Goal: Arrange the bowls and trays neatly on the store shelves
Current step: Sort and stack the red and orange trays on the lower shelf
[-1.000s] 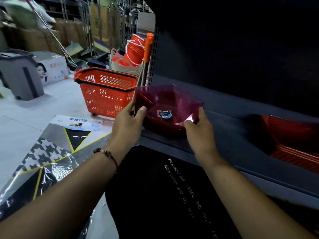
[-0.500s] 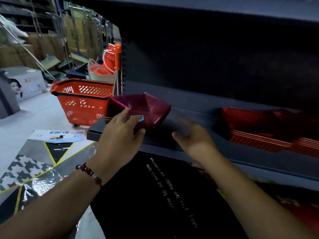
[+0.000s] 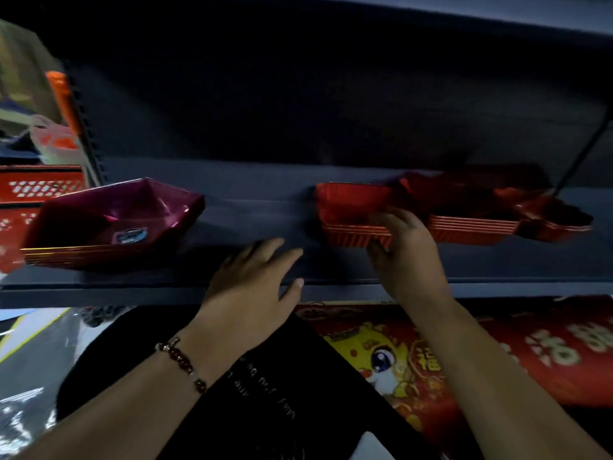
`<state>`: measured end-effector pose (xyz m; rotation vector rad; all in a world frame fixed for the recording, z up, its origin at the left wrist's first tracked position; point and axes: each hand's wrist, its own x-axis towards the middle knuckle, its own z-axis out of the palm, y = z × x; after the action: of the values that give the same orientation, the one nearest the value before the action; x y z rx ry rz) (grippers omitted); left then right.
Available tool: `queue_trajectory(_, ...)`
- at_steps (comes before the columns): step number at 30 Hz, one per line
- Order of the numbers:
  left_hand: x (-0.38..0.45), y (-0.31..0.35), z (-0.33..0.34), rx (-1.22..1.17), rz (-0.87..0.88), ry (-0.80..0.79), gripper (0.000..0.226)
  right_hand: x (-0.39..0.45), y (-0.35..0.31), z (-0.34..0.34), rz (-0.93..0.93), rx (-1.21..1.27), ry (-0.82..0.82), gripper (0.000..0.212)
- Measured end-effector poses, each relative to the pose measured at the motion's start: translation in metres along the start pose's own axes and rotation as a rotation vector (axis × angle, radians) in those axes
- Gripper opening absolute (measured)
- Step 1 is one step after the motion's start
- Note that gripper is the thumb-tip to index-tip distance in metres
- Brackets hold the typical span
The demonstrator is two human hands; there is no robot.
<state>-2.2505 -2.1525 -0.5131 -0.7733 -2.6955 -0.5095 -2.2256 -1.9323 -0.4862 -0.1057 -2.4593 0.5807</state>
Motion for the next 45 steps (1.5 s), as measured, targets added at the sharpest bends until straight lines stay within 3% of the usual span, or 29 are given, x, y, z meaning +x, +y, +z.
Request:
queue_trajectory(5, 0.019, 0.013, 0.022, -0.007, -0.022, -0.018, 0.049, 0.010, 0.029, 0.001, 0.096, -0.005, -0.032, 0.063)
queue_trajectory(8, 0.025, 0.017, 0.031, -0.015, -0.023, 0.002, 0.047, 0.018, 0.035, 0.009, 0.117, 0.011, -0.080, 0.064)
queue_trajectory(14, 0.033, 0.012, 0.042, -0.026, -0.016, 0.030, 0.046, 0.032, 0.035, 0.023, 0.149, 0.028, -0.019, 0.028)
queue_trajectory(18, 0.034, 0.010, 0.044, -0.051, -0.018, 0.027, 0.047, 0.035, 0.040, 0.026, 0.107, -0.005, 0.105, 0.021)
queue_trajectory(24, 0.034, 0.003, 0.038, -0.095, -0.024, 0.038, 0.048, 0.026, 0.034, 0.011, 0.034, 0.135, 0.259, 0.017)
queue_trajectory(27, 0.032, 0.001, 0.029, -0.354, -0.190, 0.063, 0.042, 0.018, 0.023, 0.004, -0.046, 0.227, 0.281, 0.014)
queue_trajectory(32, 0.039, 0.003, 0.004, -1.294, -0.663, 0.041, 0.050, 0.000, -0.002, 0.001, -0.172, 0.336, 0.247, 0.012)
queue_trajectory(35, 0.035, -0.001, -0.010, -1.470, -0.756, 0.053, 0.034, -0.015, -0.021, 0.004, -0.162, 0.450, 0.159, 0.011)
queue_trajectory(39, 0.023, -0.015, -0.020, -1.513, -0.741, 0.162, 0.015, -0.023, -0.043, 0.007, 0.043, 0.734, 0.062, 0.022)
queue_trajectory(42, 0.014, -0.022, -0.029, -1.533, -0.723, 0.188, 0.010, -0.021, -0.056, 0.013, 0.413, 1.100, 0.029, 0.042)
queue_trajectory(45, 0.005, -0.030, -0.037, -1.492, -0.701, 0.222, 0.014, -0.015, -0.064, 0.024, 0.689, 1.293, -0.025, 0.051)
